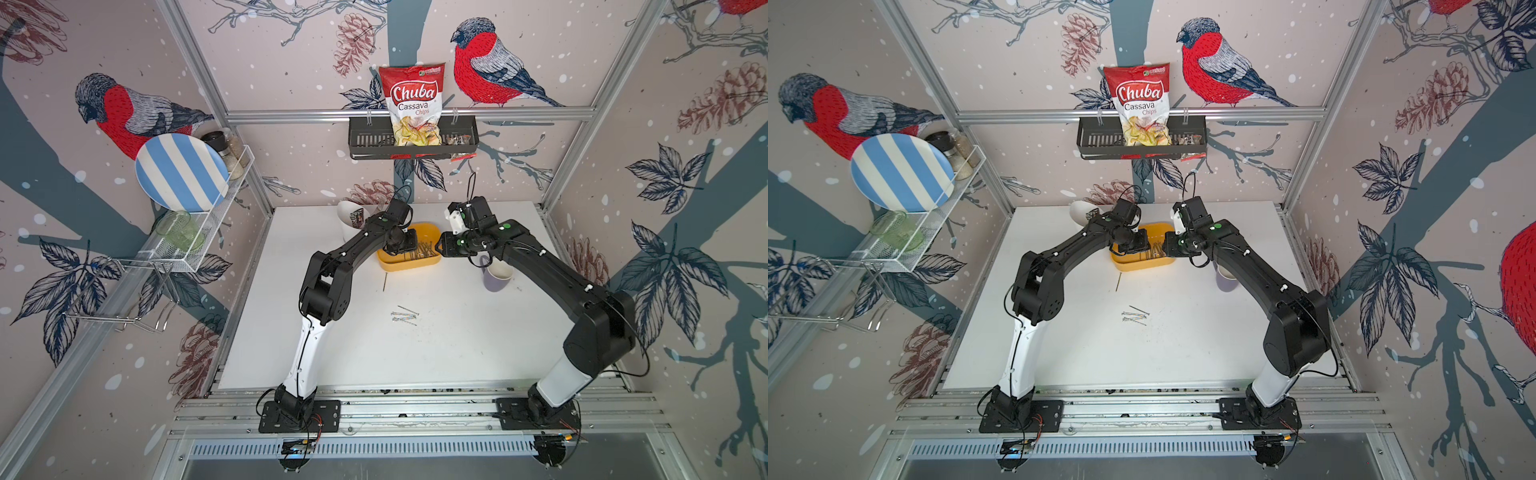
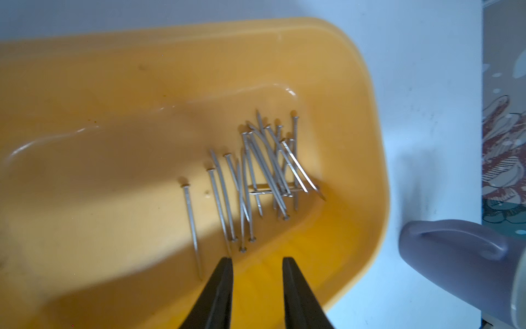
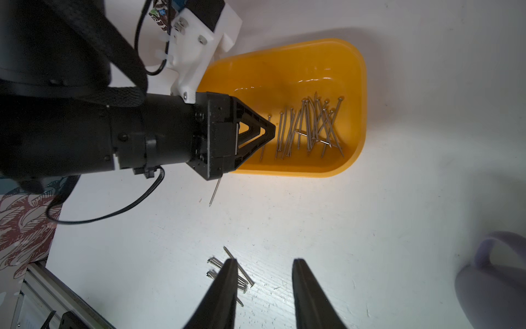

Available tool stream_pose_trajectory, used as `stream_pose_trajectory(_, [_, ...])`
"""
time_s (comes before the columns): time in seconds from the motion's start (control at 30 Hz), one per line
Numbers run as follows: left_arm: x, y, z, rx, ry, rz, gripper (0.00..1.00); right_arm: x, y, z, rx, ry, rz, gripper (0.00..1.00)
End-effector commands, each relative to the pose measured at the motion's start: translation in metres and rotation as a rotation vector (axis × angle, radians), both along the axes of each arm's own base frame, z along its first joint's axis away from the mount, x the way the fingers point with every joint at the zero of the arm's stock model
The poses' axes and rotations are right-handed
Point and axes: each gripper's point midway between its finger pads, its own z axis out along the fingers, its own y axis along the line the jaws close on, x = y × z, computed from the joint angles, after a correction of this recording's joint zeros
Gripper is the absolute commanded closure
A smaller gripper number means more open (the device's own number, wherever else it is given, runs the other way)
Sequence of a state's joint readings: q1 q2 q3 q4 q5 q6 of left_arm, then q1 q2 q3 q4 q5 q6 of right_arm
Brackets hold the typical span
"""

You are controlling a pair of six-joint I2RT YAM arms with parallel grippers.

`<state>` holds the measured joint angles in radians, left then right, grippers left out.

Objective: Put the nails on the desktop into the storage box
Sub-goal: Place the nail in the storage box.

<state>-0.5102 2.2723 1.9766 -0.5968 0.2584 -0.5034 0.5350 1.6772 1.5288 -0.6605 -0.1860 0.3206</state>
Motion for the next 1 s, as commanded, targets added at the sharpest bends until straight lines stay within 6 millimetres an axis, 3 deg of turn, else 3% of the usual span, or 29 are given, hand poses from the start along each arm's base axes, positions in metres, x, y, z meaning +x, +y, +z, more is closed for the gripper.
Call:
stream_pose_trajectory(0.0, [-0.01, 0.003, 0.024, 0.023, -0.034, -0.017, 0.68, 0.006, 0.01, 0.006, 0.033, -0.02, 0.001, 0.63])
stream_pose_trajectory(0.1, [-0.023, 0.013, 0.051, 0.054, -0.084, -0.019, 0.68, 0.013, 0.016, 0.012, 0.061, -0.041, 0.001, 0.63])
stream_pose_trajectory(0.2, [-0.043, 0.038, 0.072, 0.109, -0.127, 0.0, 0.67, 0.02, 0.024, 0.018, 0.102, -0.057, 0.002, 0.63])
stream_pose_trajectory(0.33, [-0.082, 0.078, 0.078, 0.197, -0.154, 0.019, 0.63, 0.028, 0.036, 0.023, 0.162, -0.051, 0.015, 0.63])
stream_pose_trajectory(0.5, [-0.136, 0.118, 0.057, 0.256, -0.159, 0.003, 0.56, 0.029, 0.052, 0.016, 0.224, -0.008, 0.033, 0.63])
stream_pose_trajectory(0.63, [-0.161, 0.131, 0.031, 0.278, -0.132, -0.013, 0.49, 0.028, 0.057, 0.012, 0.231, 0.006, 0.041, 0.63])
stream_pose_trajectory(0.77, [-0.163, 0.132, 0.011, 0.278, -0.132, -0.008, 0.48, 0.026, 0.056, 0.012, 0.218, 0.012, 0.045, 0.63])
stream_pose_trajectory(0.97, [-0.153, 0.114, -0.022, 0.299, -0.132, -0.066, 0.48, 0.022, 0.044, 0.01, 0.179, 0.012, 0.031, 0.63])
